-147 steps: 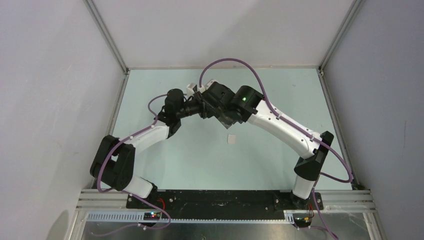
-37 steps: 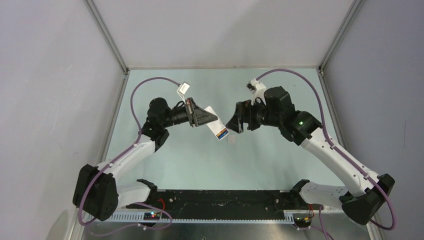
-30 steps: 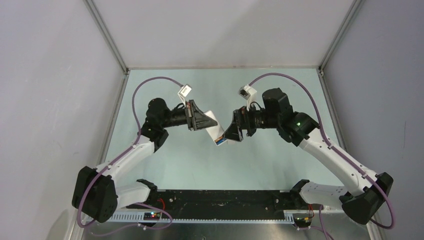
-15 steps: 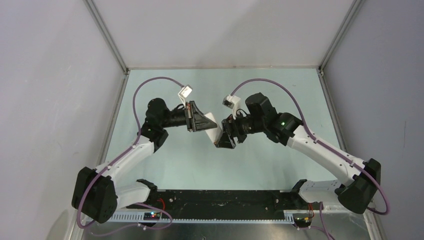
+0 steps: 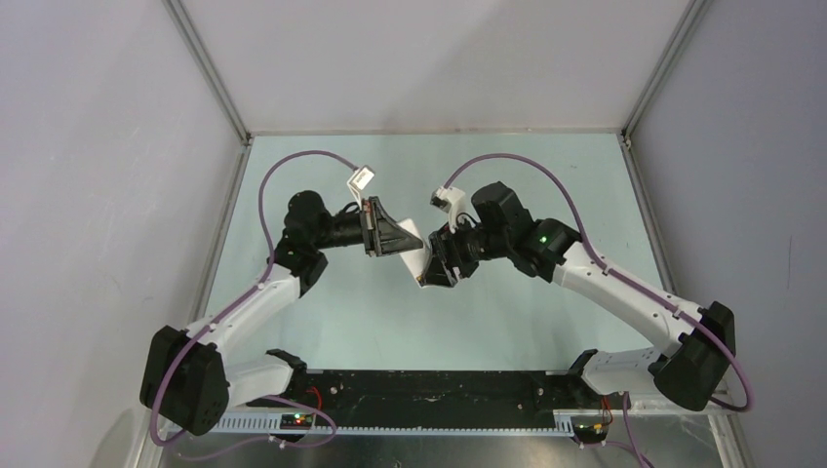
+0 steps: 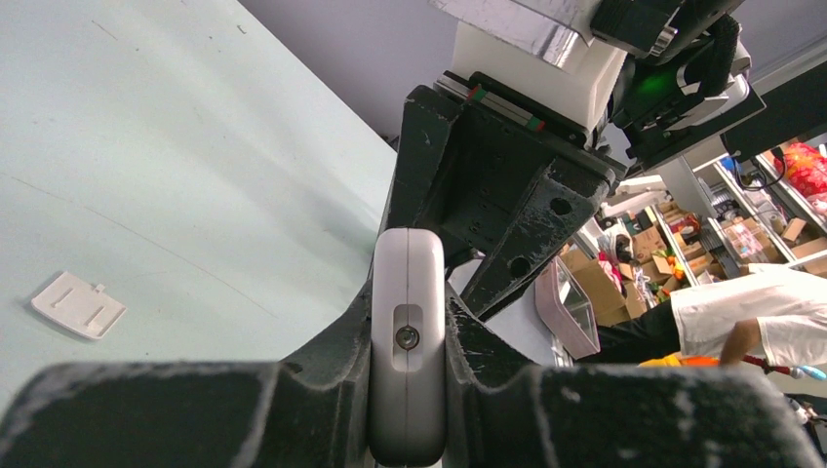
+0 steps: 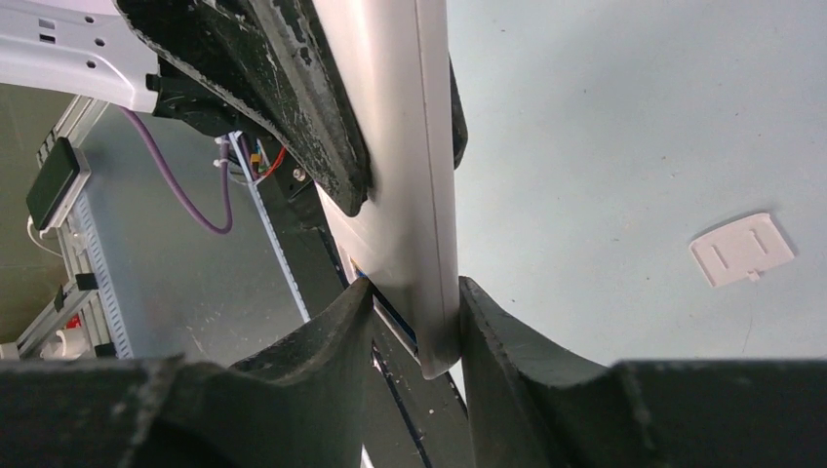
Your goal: Load the batteries into the remote control
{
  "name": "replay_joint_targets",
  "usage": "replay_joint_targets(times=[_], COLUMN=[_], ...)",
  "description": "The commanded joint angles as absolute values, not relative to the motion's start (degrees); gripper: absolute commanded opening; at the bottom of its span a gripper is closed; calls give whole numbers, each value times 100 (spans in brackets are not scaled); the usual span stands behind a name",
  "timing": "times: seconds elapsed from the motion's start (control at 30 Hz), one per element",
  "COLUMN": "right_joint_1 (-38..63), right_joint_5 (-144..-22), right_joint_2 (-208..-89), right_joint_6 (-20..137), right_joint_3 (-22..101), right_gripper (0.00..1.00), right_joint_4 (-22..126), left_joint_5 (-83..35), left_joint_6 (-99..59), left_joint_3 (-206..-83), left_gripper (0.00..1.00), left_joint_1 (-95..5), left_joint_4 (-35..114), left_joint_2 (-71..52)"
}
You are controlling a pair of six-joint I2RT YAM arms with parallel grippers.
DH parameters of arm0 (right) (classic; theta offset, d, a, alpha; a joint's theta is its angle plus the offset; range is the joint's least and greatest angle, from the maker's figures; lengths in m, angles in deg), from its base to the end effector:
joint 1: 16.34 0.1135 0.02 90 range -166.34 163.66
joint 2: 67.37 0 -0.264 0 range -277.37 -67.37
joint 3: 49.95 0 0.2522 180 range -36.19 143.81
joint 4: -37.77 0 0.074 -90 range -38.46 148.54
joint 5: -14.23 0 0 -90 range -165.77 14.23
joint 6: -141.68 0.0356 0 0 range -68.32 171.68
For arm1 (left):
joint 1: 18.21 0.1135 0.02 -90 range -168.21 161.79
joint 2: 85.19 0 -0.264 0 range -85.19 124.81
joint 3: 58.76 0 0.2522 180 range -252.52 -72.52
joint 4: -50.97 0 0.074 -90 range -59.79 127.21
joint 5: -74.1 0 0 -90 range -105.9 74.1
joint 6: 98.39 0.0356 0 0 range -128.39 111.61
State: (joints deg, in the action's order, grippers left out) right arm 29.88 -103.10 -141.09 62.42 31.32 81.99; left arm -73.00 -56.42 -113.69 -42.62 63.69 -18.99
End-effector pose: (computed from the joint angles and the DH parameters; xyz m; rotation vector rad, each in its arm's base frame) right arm 0.1824 0.2140 0.3370 -0.9789 2.1281 1.0537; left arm 0.2190 -0.1322 0.3081 0.5531 1.7702 -1.6923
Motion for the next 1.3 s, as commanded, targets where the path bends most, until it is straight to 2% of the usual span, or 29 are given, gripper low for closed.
replay_joint_targets(times=[0.0, 0.03, 0.1, 0.2, 0.27, 0.37, 0.4, 0.47, 0.53, 0.63, 0.77, 1.27], right_joint_1=[2926, 2914, 2781, 2449, 2324, 2286, 2299, 2438, 2703, 3026, 3103, 3146], right_joint_5=[-9875, -9864, -9923, -9904, -9459, -8597, -8227, -7617, -6973, -6158, -5801, -5894], right_joint_2=[-13905, -13837, -13551, -13309, -13236, -13597, -13718, -14115, -14550, -15415, -16319, -17914], right_joint_6=[6195, 6273, 6421, 6685, 6924, 7436, 7568, 7949, 8226, 8398, 8562, 8658], right_joint_3=[3067, 3047, 2996, 2822, 2677, 2573, 2571, 2605, 2818, 3272, 3822, 4556], right_gripper=[70, 78, 83, 85, 83, 70, 62, 52, 46, 42, 40, 32], right_joint_4=[8147, 8108, 8064, 7985, 7965, 8112, 8154, 8170, 8199, 8425, 8766, 8860], left_joint_5=[-7193, -7125, -6887, -6425, -6121, -5717, -5648, -5458, -5302, -5102, -4963, -4789], left_joint_6=[-5763, -5762, -5753, -5768, -5811, -5931, -5947, -6010, -6066, -6141, -6217, -6295], left_joint_3=[-11589, -11565, -11452, -11169, -10947, -10541, -10465, -10276, -10122, -9925, -9740, -9601], left_gripper=[0, 0, 0, 0, 0, 0, 0, 0, 0, 0, 0, 0], left_joint_1=[-4217, -4183, -4079, -3845, -3529, -3200, -3058, -2885, -2756, -2648, -2588, -2520], left_joint_4=[6657, 6661, 6647, 6600, 6558, 6521, 6507, 6457, 6398, 6290, 6169, 6067], left_joint_2=[-2195, -2201, -2241, -2322, -2403, -2598, -2645, -2777, -2905, -3069, -3169, -3244])
